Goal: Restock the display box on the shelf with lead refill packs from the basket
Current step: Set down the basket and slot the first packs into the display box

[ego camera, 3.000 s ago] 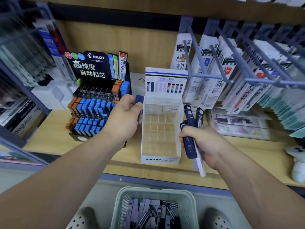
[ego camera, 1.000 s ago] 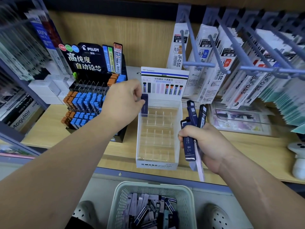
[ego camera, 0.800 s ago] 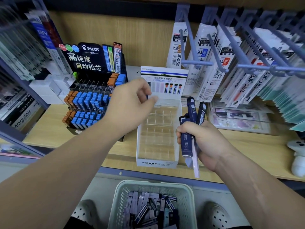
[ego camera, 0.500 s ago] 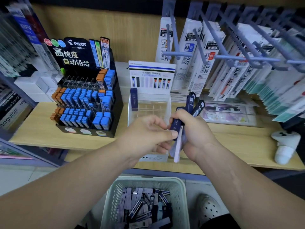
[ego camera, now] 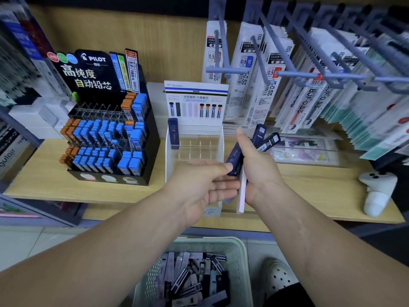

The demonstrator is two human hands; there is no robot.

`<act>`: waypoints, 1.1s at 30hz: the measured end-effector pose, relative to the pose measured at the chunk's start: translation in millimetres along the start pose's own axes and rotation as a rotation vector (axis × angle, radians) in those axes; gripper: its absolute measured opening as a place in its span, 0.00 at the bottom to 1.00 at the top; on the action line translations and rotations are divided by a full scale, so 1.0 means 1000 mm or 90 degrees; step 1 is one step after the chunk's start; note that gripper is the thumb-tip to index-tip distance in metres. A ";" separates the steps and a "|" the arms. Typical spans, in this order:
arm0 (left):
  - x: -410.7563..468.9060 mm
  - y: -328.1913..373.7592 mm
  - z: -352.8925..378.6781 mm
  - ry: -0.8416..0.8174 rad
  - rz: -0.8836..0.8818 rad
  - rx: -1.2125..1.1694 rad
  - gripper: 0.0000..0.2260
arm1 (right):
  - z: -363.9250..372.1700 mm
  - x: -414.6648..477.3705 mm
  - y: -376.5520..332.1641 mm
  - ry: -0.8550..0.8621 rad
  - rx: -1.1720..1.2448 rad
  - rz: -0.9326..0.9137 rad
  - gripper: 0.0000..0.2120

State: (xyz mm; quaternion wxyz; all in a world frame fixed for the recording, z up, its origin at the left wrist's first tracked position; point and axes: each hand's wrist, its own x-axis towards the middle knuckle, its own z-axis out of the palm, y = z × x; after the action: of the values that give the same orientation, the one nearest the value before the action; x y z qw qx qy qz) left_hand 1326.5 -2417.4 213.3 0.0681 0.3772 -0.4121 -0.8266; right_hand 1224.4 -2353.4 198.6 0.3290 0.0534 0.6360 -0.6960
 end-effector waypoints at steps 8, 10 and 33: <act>0.008 -0.001 0.004 -0.003 -0.028 -0.036 0.10 | -0.002 0.010 0.000 0.080 0.014 0.033 0.29; 0.011 -0.001 0.005 0.004 -0.024 -0.052 0.13 | -0.002 0.013 -0.001 0.077 0.043 0.045 0.30; -0.006 0.030 -0.037 0.160 0.182 -0.046 0.02 | 0.008 0.026 -0.011 0.122 0.177 0.022 0.10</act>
State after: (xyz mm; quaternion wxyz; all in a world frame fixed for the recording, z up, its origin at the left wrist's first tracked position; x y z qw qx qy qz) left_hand 1350.1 -2457.7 224.6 0.2490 0.4126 -0.4200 -0.7690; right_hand 1201.1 -2370.9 196.6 0.2685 0.1753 0.5606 -0.7635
